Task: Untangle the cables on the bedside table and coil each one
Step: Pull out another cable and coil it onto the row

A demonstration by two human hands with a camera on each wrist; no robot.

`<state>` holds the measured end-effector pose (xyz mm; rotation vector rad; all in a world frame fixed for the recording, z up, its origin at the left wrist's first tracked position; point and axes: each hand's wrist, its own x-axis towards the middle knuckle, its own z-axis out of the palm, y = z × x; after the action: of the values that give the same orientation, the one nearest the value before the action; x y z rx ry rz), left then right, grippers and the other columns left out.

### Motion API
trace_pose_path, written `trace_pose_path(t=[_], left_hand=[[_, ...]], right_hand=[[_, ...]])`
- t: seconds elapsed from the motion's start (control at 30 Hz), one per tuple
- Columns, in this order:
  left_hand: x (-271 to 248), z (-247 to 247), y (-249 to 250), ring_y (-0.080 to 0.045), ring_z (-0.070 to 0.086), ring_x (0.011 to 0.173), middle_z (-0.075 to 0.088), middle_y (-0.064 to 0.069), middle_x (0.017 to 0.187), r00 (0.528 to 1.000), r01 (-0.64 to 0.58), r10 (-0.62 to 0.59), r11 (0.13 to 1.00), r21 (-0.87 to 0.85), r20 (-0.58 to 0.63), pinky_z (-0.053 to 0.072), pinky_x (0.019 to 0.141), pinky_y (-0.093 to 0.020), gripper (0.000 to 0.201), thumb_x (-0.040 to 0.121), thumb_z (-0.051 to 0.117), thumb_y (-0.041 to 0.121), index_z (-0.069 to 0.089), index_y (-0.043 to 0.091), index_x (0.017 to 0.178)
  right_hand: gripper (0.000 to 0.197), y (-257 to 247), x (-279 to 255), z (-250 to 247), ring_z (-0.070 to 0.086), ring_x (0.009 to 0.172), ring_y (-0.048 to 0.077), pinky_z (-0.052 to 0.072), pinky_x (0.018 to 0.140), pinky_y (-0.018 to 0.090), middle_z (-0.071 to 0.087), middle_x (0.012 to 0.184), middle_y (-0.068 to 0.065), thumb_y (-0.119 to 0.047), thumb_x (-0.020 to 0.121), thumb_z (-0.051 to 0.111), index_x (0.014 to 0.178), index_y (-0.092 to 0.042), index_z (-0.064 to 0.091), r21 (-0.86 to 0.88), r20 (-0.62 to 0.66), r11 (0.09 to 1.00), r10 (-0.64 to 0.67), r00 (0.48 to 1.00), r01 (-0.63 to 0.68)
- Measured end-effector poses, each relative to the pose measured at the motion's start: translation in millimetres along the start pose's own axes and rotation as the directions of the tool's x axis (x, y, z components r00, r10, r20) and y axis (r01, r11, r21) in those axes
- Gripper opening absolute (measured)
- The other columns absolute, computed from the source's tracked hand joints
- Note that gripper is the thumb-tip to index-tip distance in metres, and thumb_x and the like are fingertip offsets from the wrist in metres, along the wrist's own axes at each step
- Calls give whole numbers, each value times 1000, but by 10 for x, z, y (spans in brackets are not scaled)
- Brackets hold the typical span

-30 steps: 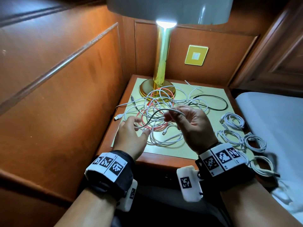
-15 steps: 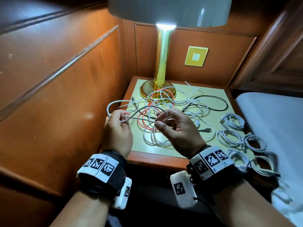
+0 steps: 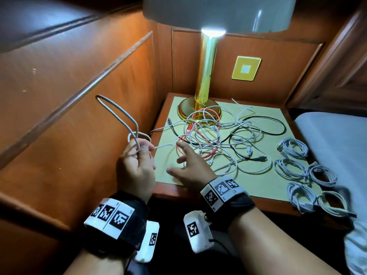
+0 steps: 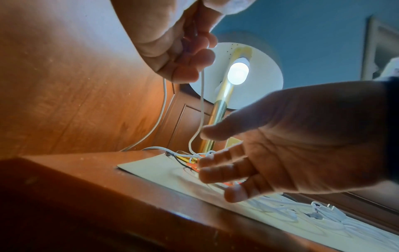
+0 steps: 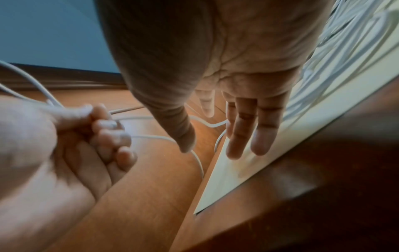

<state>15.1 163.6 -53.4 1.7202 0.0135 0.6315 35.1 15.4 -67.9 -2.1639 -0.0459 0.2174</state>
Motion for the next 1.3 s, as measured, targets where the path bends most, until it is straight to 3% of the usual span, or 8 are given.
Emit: trace_pose_path(t=[0.27, 0.37, 0.43, 0.6, 0.73, 1.03, 1.17, 1.3], left_hand=[[-124, -163, 226, -23, 36, 45, 41, 2, 55, 988, 154, -134, 902, -402, 79, 34, 52, -36, 38, 97, 48, 31, 51, 11, 65], [-133, -230, 313, -22, 33, 44, 36, 1, 53, 978, 208, -187, 827, -522, 94, 28, 50, -37, 42, 97, 47, 31, 48, 15, 58], [-152, -256, 382, -22, 30, 44, 32, -1, 53, 984, 179, -143, 806, -564, 109, 24, 47, -38, 43, 98, 44, 27, 42, 7, 60], [-167, -311, 471, -26, 29, 42, 31, -5, 52, 991, 124, -77, 850, -512, 112, 28, 42, -31, 44, 101, 38, 26, 36, 0, 65], [-177, -256, 538, -28, 30, 42, 27, -15, 55, 993, 96, -56, 885, -455, 101, 25, 43, -41, 40, 103, 36, 27, 45, 5, 70], [-557, 114, 693, -21, 34, 38, 42, -6, 44, 964, 179, -57, 862, -474, 261, 26, 42, -28, 35, 97, 44, 27, 54, 4, 73], [-778, 317, 787, -16, 34, 35, 42, -5, 46, 915, 327, -193, 870, -370, 354, 26, 40, -22, 33, 93, 46, 30, 55, 7, 71], [-1061, 327, 1025, -19, 40, 39, 48, -7, 54, 868, 296, -209, 946, -132, 450, 34, 42, -25, 35, 105, 49, 33, 54, 10, 79]], right_hand=[[95, -234, 237, 521, 65, 80, 30, 55, 82, 43, 48, 116, 12, -23, 64, 64, 153, -31, 34, 219, -2, 966, -139, 990, 136], [49, -271, 270, 660, 57, 61, 9, 46, 61, 26, 63, 81, -6, -23, 60, 57, 107, -34, 66, 332, 15, 925, -202, 979, 185], [10, -308, 262, 707, 53, 53, 1, 39, 58, 23, 61, 61, -13, -32, 72, 54, 78, -32, 62, 335, -10, 923, -196, 981, 188], [29, -411, 197, 398, 56, 55, 0, 43, 60, 22, 60, 63, -10, -23, 104, 49, 77, -22, 60, 310, -206, 889, -285, 936, 338], [41, -339, -64, 6, 49, 43, 18, 39, 47, 30, 50, 49, 2, -37, 101, 47, 66, -17, 53, 315, -277, 873, -291, 916, 373], [48, 6, -1361, -760, 44, 37, 15, 34, 45, 23, 46, 41, 1, -57, 87, 55, 56, -21, 60, 220, -173, 932, -252, 952, 287], [48, 299, -1793, -913, 47, 40, 13, 38, 48, 25, 49, 47, -3, -47, 102, 49, 71, -14, 69, 287, -102, 950, -95, 990, 121], [43, 705, -2333, -1070, 59, 53, 7, 50, 61, 32, 66, 62, -4, -43, 101, 51, 70, -23, 72, -46, -179, 991, -128, 975, 122]])
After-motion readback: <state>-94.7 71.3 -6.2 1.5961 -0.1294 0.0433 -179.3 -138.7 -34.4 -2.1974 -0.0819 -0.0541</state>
